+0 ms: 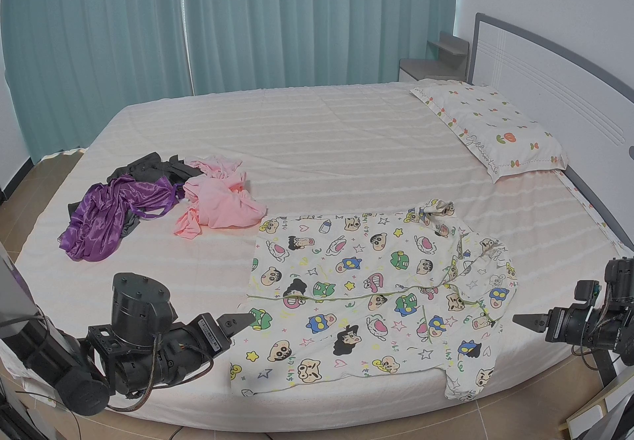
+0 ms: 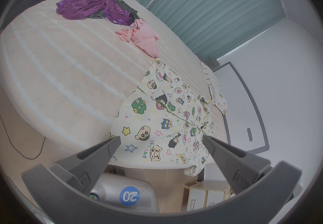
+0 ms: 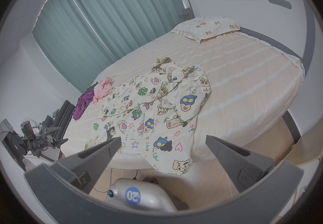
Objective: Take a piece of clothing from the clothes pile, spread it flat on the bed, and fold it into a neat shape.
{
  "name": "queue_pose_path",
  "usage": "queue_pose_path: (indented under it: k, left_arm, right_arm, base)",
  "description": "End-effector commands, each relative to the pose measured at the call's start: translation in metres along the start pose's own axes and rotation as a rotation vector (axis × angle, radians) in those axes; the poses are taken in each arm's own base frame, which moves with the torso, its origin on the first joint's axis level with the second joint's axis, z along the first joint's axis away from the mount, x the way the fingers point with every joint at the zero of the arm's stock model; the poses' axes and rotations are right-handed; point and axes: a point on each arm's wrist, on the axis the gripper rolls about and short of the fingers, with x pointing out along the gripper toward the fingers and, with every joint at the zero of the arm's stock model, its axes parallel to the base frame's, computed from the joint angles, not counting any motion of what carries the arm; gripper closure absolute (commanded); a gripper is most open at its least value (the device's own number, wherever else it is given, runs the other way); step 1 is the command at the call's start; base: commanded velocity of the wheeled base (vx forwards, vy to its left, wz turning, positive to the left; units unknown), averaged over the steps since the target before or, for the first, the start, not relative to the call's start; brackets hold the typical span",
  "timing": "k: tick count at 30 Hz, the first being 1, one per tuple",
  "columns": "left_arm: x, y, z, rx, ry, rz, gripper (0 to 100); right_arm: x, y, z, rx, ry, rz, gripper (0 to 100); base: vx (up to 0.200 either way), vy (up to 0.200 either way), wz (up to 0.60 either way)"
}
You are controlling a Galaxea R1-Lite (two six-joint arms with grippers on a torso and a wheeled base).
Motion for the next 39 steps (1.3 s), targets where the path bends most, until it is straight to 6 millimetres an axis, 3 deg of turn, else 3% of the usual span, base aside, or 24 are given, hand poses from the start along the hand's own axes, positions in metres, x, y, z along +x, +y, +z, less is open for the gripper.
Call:
queue_pose_path:
  k: [1, 19, 31, 37, 39]
  left_arm:
    - [-0.004, -0.003, 0.002, -0.003, -0.012, -0.022, 0]
    - [-0.002, -0.003, 0.002, -0.006, -0.01, -0.019, 0]
    - [-0.005, -0.004, 0.006, -0.061, -0.028, -0.031, 0]
    - [-0.005, -0.003, 0.006, -0.065, -0.015, -0.037, 0]
    - [-0.005, -0.002, 0.005, -0.063, -0.002, -0.036, 0]
  right_arm:
    - [0.001, 0.004, 0.0, -0.014, 0.001, 0.016, 0]
    - [0.003, 0.008, -0.001, -0.032, 0.013, 0.038, 0]
    - [0.007, 0.013, 0.008, -0.043, -0.009, 0.059, 0]
    - [0.009, 0.022, 0.009, -0.02, -0.008, 0.095, 0]
    - [0.014, 0.029, 0.02, 0.005, -0.033, 0.114, 0]
  base:
    - [0.0, 0.0, 0.0]
    - [0.0, -0.2, 0.0]
    - [0.0, 0.0, 0.0]
    - [0.2, 0.0, 0.0]
    - [0.2, 0.0, 0.0]
